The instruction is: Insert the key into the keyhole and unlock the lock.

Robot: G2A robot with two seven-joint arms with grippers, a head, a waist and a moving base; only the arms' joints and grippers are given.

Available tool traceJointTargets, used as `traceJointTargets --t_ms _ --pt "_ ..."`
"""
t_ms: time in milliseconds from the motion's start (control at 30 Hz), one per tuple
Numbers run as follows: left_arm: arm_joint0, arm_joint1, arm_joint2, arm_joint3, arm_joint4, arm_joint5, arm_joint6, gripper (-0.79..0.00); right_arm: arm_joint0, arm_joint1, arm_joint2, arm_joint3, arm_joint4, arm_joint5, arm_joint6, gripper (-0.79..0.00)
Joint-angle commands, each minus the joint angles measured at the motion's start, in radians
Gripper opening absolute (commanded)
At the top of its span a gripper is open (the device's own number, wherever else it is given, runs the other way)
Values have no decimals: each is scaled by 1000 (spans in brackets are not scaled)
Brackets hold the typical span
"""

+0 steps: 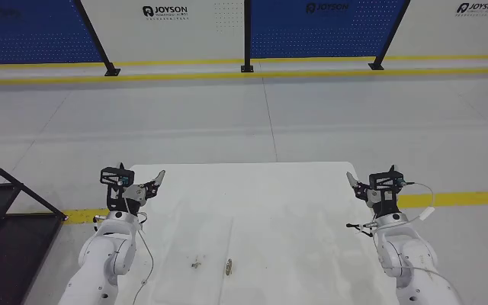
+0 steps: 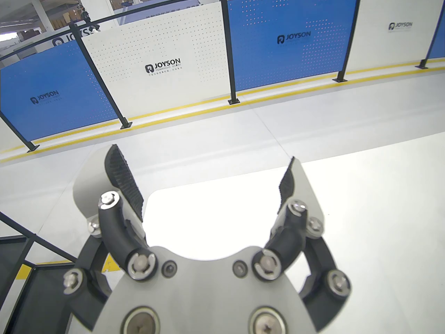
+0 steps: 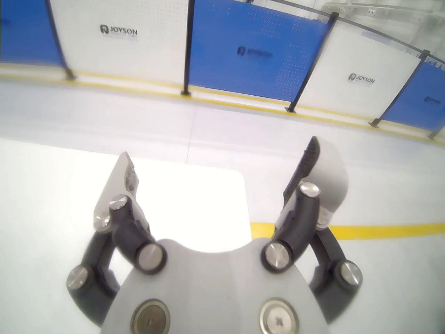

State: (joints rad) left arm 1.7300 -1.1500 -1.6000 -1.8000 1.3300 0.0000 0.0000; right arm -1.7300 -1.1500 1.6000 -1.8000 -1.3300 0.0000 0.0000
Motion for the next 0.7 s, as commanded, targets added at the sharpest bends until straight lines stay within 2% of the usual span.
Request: traceJointTargets --t_ms 0,533,600,667 --pt "0 0 0 0 0 0 0 -1 0 0 0 0 0 0 0 -1" --pt "0 0 0 0 0 0 0 0 0 0 0 0 0 0 0 0" --pt "19 3 -11 -26 21 -40 -3 0 0 0 0 0 0 0 0 0" --pt "78 8 -33 -70 64 -69 2 0 0 0 0 0 0 0 0 0"
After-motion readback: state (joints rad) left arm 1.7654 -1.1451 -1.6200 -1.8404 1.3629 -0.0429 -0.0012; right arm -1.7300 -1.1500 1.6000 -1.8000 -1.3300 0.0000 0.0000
